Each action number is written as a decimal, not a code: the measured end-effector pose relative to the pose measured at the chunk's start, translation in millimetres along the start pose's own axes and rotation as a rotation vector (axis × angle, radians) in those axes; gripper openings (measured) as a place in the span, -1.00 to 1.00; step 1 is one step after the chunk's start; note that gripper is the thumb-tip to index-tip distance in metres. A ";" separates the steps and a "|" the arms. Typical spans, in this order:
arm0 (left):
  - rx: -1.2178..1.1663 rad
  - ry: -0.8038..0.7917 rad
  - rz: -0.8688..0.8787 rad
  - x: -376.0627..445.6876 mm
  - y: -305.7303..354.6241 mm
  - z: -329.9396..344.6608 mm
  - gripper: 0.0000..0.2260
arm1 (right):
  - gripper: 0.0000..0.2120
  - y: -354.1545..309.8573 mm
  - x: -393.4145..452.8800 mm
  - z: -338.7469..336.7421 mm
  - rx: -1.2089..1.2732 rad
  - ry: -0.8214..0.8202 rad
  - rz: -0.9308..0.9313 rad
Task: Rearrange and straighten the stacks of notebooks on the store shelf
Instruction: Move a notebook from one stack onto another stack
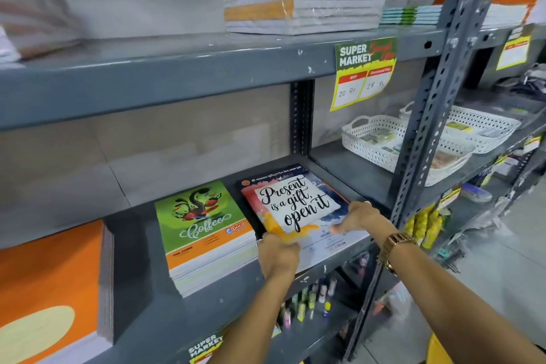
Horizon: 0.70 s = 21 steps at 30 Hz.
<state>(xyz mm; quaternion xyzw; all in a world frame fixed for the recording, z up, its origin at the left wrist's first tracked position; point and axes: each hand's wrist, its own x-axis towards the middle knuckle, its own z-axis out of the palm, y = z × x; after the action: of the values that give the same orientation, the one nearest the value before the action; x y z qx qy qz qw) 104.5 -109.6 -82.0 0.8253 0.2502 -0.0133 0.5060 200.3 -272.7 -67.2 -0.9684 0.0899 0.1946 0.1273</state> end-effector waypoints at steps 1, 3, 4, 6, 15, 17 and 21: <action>-0.006 0.001 0.016 1.0 -0.1 -1.0 -0.70 | -0.18 -1.4 -3.4 -1.2 0.003 0.000 0.019; -0.001 0.012 0.067 0.5 0.6 -4.5 -0.73 | -0.18 -3.0 -3.2 -0.6 0.003 0.009 0.044; 0.010 0.022 0.090 -1.6 2.7 -6.2 -0.74 | -0.18 -2.5 -1.7 -0.1 0.013 0.014 0.044; 0.030 0.036 0.148 -5.9 8.4 -8.5 -0.70 | -0.18 -2.3 -2.0 1.2 0.019 0.009 0.050; -0.201 0.034 0.303 -12.7 30.4 -35.6 -0.74 | -0.69 0.1 -11.7 -0.4 0.433 0.032 -0.127; -0.230 0.045 0.322 -16.6 32.2 -51.4 -0.75 | -0.69 -7.2 -16.2 -1.9 0.577 0.066 -0.166; -0.313 0.032 0.349 -23.6 26.2 -90.0 -0.78 | -0.67 -35.7 -34.2 -3.7 0.683 0.066 -0.209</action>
<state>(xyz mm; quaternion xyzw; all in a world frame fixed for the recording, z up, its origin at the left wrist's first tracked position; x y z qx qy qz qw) 74.3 -52.8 -9.9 0.7677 0.1106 0.1263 0.6185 178.6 -235.6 -42.7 -0.8797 0.0544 0.1080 0.4598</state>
